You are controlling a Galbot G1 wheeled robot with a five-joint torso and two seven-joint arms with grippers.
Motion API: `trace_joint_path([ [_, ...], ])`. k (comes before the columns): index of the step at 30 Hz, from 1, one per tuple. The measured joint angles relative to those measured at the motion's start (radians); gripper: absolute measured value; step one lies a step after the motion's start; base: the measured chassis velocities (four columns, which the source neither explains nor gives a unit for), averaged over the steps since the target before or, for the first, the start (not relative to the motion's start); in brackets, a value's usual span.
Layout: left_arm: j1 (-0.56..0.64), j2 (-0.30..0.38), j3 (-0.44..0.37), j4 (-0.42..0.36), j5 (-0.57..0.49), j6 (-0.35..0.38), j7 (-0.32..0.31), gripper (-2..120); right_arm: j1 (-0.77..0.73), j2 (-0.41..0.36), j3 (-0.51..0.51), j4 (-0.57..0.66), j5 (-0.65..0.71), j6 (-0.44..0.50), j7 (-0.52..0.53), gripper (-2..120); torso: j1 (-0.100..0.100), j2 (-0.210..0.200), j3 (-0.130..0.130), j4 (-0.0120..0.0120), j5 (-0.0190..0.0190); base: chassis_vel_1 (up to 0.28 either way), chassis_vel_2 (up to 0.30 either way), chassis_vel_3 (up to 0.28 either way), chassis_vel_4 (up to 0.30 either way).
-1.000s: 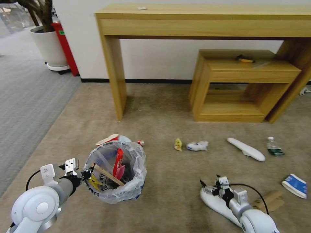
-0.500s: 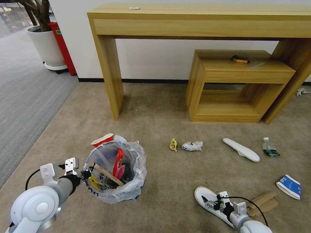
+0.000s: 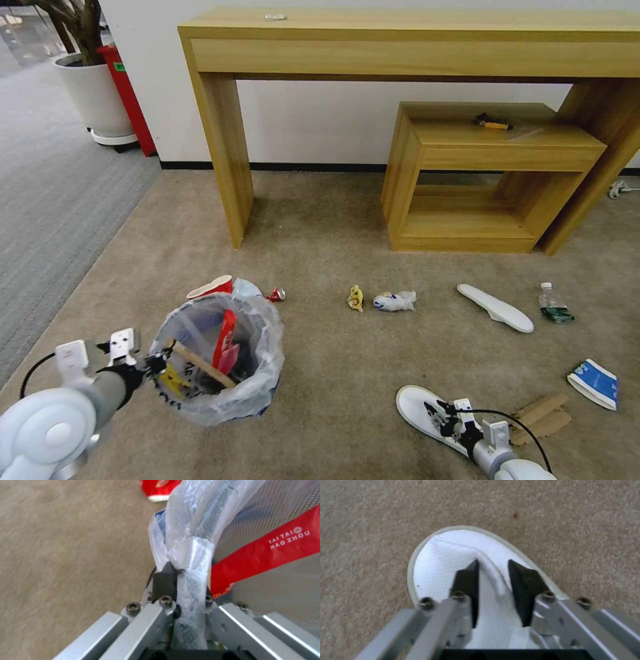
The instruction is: Pick up the trash bin and place the garbage on the floor into it.
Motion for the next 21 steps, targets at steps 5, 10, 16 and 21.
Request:
trace_joint_path([
  [5,0.084,-0.034,-0.068,0.006,0.033,0.000,0.062,0,-0.002,-0.001,0.014,0.024,0.001,0.010,0.002,6,0.000,0.000,0.000,0.0000,-0.0001,0.000,0.000,0.000,0.000],
  [10,0.162,-0.072,-0.136,0.009,0.056,0.000,0.104,0,0.000,-0.013,0.036,0.122,0.015,0.019,0.013,0,0.000,0.000,0.000,0.0000,0.0000,0.000,0.000,0.000,0.000],
  [16,0.176,-0.092,-0.144,-0.006,0.069,0.000,0.110,0,0.093,-0.084,-0.001,0.336,0.089,-0.031,0.041,0,0.000,0.000,0.000,0.0000,-0.0001,0.000,0.000,0.000,0.000],
  [21,0.165,-0.099,-0.117,-0.014,0.096,0.000,0.109,0,0.250,-0.161,-0.116,0.440,0.193,-0.084,0.044,0,0.000,0.000,0.000,-0.0003,-0.0004,0.000,0.000,0.000,0.000],
])
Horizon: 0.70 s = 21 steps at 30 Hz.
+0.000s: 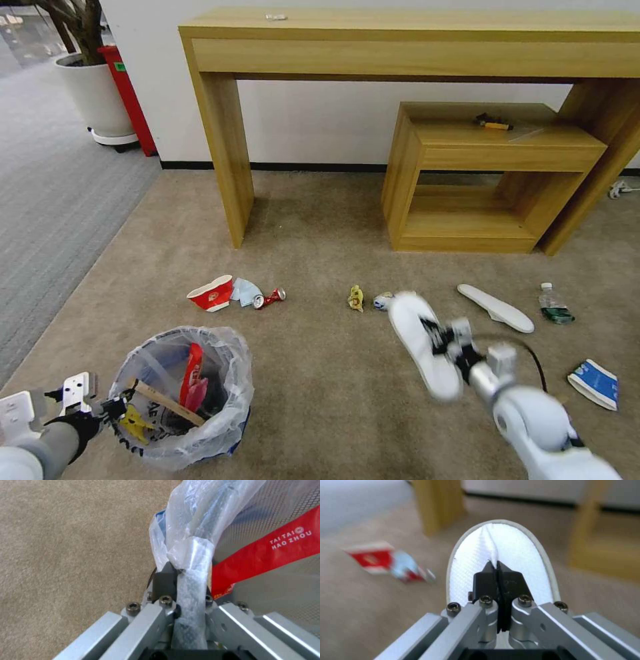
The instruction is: Pick up the trash bin and place the garbage on the floor into it.
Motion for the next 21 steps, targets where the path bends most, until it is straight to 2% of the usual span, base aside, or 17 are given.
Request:
trace_joint_path([
  [1,0.000,0.000,0.000,0.000,0.000,0.000,0.000,0,0.000,0.000,0.000,0.000,0.000,0.000,0.000,0,0.000,0.000,0.000,0.0000,0.0000,0.000,0.000,0.000,0.000],
  [3,-0.007,-0.001,0.013,0.000,0.017,0.000,0.001,0,0.133,-0.040,-0.122,0.019,0.058,0.003,-0.002,0,0.000,0.000,0.000,0.0001,0.0003,0.000,0.000,0.000,0.000],
  [4,-0.007,-0.001,0.013,0.000,0.017,0.000,0.001,0,0.133,-0.040,-0.122,0.019,0.058,0.003,-0.002,0,0.000,0.000,0.000,0.0001,0.0003,0.000,0.000,0.000,0.000],
  [6,-0.022,-0.002,0.028,0.000,0.023,0.000,0.000,0,0.244,-0.054,-0.226,0.024,0.113,0.006,-0.002,0,0.000,0.000,0.000,0.0004,0.0003,0.000,0.000,0.000,0.000],
  [8,-0.044,-0.004,0.047,0.000,0.025,0.000,-0.007,0,0.343,-0.053,-0.311,0.025,0.167,-0.002,0.001,0,0.000,0.000,0.000,0.0002,0.0004,0.000,0.000,0.000,0.000],
  [9,-0.044,-0.004,0.047,0.000,0.025,0.000,-0.007,0,0.343,-0.053,-0.311,0.025,0.167,-0.002,0.001,0,0.000,0.000,0.000,0.0002,0.0004,0.000,0.000,0.000,0.000],
  [11,-0.068,-0.007,0.064,0.001,0.025,0.000,-0.015,0,0.461,-0.039,-0.408,0.025,0.222,-0.013,0.008,0,0.000,0.000,0.000,0.0002,-0.0001,0.000,0.000,0.000,0.000],
  [12,-0.068,-0.007,0.064,0.001,0.025,0.000,-0.015,0,0.461,-0.039,-0.408,0.025,0.222,-0.013,0.008,0,0.000,0.000,0.000,0.0002,-0.0001,0.000,0.000,0.000,0.000],
  [13,-0.088,-0.007,0.076,0.003,0.024,0.000,-0.022,0,0.569,-0.012,-0.514,0.023,0.274,-0.021,0.015,0,0.000,0.000,0.000,0.0004,-0.0002,0.000,0.000,0.000,0.000],
  [15,-0.103,-0.007,0.083,0.006,0.018,0.000,-0.030,0,0.657,0.042,-0.636,0.020,0.319,-0.027,0.020,0,0.000,0.000,0.000,0.0002,0.0000,0.000,0.000,0.000,0.000],
  [16,-0.103,-0.007,0.083,0.006,0.018,0.000,-0.030,0,0.657,0.042,-0.636,0.020,0.319,-0.027,0.020,0,0.000,0.000,0.000,0.0002,0.0000,0.000,0.000,0.000,0.000],
  [19,-0.105,-0.007,0.084,0.012,0.014,0.000,-0.031,0,0.726,0.139,-0.757,0.007,0.347,-0.029,0.027,0,0.000,0.000,0.000,0.0002,0.0002,0.000,0.000,0.000,0.000],
  [20,-0.105,-0.007,0.084,0.012,0.014,0.000,-0.031,0,0.726,0.139,-0.757,0.007,0.347,-0.029,0.027,0,0.000,0.000,0.000,0.0002,0.0002,0.000,0.000,0.000,0.000],
  [21,-0.102,-0.008,0.083,0.012,0.013,0.000,-0.031,0,0.746,0.182,-0.795,-0.004,0.348,-0.029,0.027,0,0.000,0.000,0.000,0.0003,0.0000,0.000,0.000,0.000,0.000],
])
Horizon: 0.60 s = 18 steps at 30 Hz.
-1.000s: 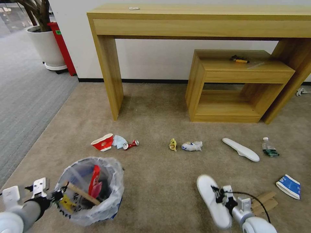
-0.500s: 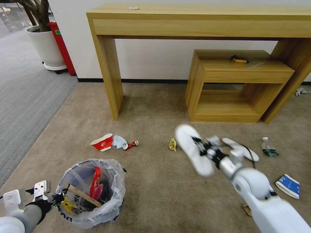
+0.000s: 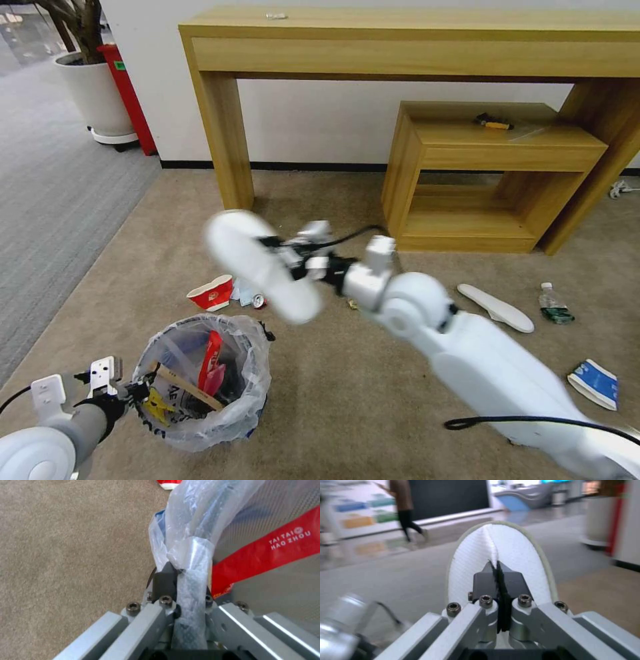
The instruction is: Pick up the trash bin and place the garbage on the floor into it.
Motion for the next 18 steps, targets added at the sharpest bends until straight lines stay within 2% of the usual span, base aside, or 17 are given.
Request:
trace_joint_path([
  [4,0.008,-0.006,-0.001,-0.001,-0.013,0.000,0.000,0,0.031,0.089,-0.067,-0.034,-0.003,0.002,0.000,0,0.000,0.000,0.000,0.0003,-0.0001,0.000,0.000,0.000,0.000],
  [6,0.015,-0.016,-0.001,-0.013,-0.079,0.000,-0.028,0,0.035,0.137,-0.110,-0.068,-0.022,0.002,0.000,0,0.000,0.000,0.000,0.0002,0.0001,0.000,0.000,0.000,0.000],
  [11,0.028,-0.026,-0.007,-0.015,-0.095,0.000,-0.037,0,0.003,0.153,-0.142,-0.083,-0.045,0.002,0.004,0,0.000,0.000,0.000,-0.0001,0.0003,0.000,0.000,0.000,0.000],
  [18,0.030,-0.033,-0.007,-0.013,-0.095,0.000,-0.037,0,-0.065,0.116,-0.148,-0.074,-0.107,0.004,0.019,0,0.000,0.000,0.000,-0.0002,0.0003,0.000,0.000,0.000,0.000],
])
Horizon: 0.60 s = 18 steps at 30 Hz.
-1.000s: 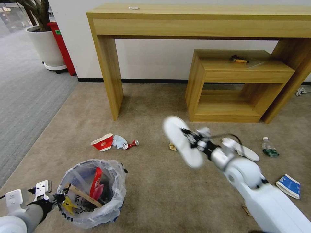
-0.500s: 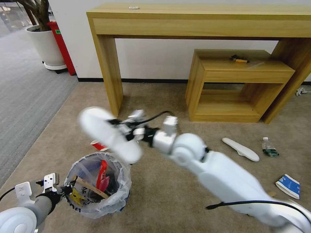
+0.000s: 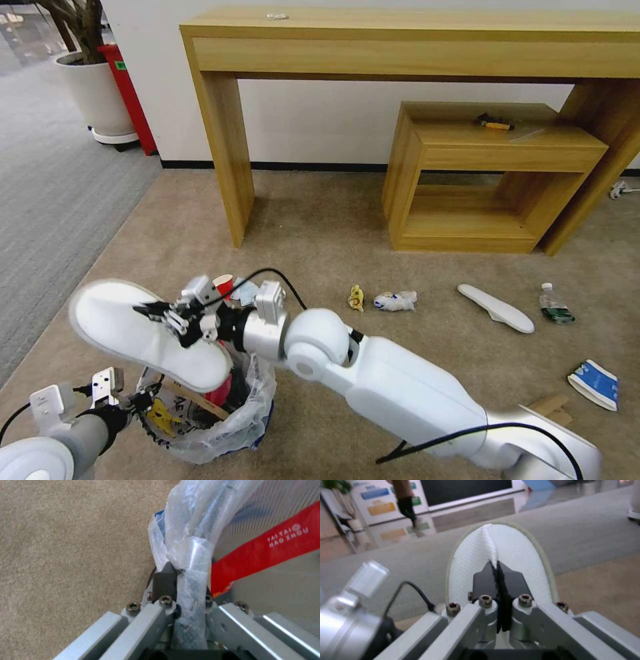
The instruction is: Pick up the trash bin and place the garbage on the floor into it.
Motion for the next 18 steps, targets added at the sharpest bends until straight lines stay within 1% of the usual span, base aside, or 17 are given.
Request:
trace_joint_path([
  [1,0.000,0.000,0.000,0.000,0.000,0.000,0.000,0,0.000,0.000,0.000,0.000,0.000,0.000,0.000,0,0.000,0.000,0.000,0.0000,0.0000,0.000,0.000,0.000,0.000],
  [4,0.001,0.002,0.000,-0.001,0.000,0.000,0.001,0,-0.026,-0.029,0.014,0.020,-0.018,0.000,0.018,13,0.000,0.000,0.000,0.0001,0.0001,0.000,0.000,0.000,0.000],
  [5,0.001,0.002,0.000,-0.001,0.000,0.000,0.001,0,-0.026,-0.029,0.014,0.020,-0.018,0.000,0.018,13,0.000,0.000,0.000,0.0001,0.0001,0.000,0.000,0.000,0.000],
  [7,0.000,0.003,0.000,-0.003,0.000,0.000,0.001,0,-0.040,-0.043,0.020,0.030,-0.023,0.000,0.022,18,0.000,0.000,0.000,0.0001,0.0001,0.000,0.000,0.000,0.000],
  [8,-0.001,0.004,0.000,-0.004,0.000,0.000,0.001,0,-0.053,-0.058,0.026,0.040,-0.026,0.002,0.027,26,0.000,0.000,0.000,0.0001,0.0001,0.000,0.000,0.000,0.000],
  [9,-0.001,0.004,0.000,-0.004,0.000,0.000,0.001,0,-0.053,-0.058,0.026,0.040,-0.026,0.002,0.027,26,0.000,0.000,0.000,0.0001,0.0001,0.000,0.000,0.000,0.000],
  [12,-0.004,0.007,0.001,-0.004,0.001,0.000,0.001,0,-0.084,-0.095,0.048,0.066,-0.024,0.002,0.044,41,0.000,0.000,0.000,0.0000,0.0002,0.000,0.000,0.000,0.000],
  [13,-0.004,0.007,0.001,-0.004,0.001,0.000,0.001,0,-0.084,-0.095,0.048,0.066,-0.024,0.002,0.044,41,0.000,0.000,0.000,0.0000,0.0002,0.000,0.000,0.000,0.000],
  [14,-0.004,0.007,0.002,-0.004,0.003,0.000,0.001,0,-0.091,-0.103,0.059,0.075,-0.021,0.001,0.055,46,0.000,0.000,0.000,0.0001,0.0001,0.000,0.000,0.000,0.000],
  [16,-0.004,0.006,0.001,-0.004,0.006,0.000,0.001,0,-0.110,-0.118,0.101,0.090,-0.022,-0.007,0.080,57,0.000,0.000,0.000,0.0003,0.0002,0.000,0.000,0.000,0.000],
  [17,-0.004,0.006,0.001,-0.004,0.006,0.000,0.001,0,-0.110,-0.118,0.101,0.090,-0.022,-0.007,0.080,57,0.000,0.000,0.000,0.0003,0.0002,0.000,0.000,0.000,0.000],
  [18,-0.002,0.005,-0.001,-0.004,0.008,0.000,0.003,0,-0.125,-0.131,0.134,0.099,-0.024,-0.016,0.094,61,0.000,0.000,0.000,0.0003,0.0001,0.000,0.000,0.000,0.000],
])
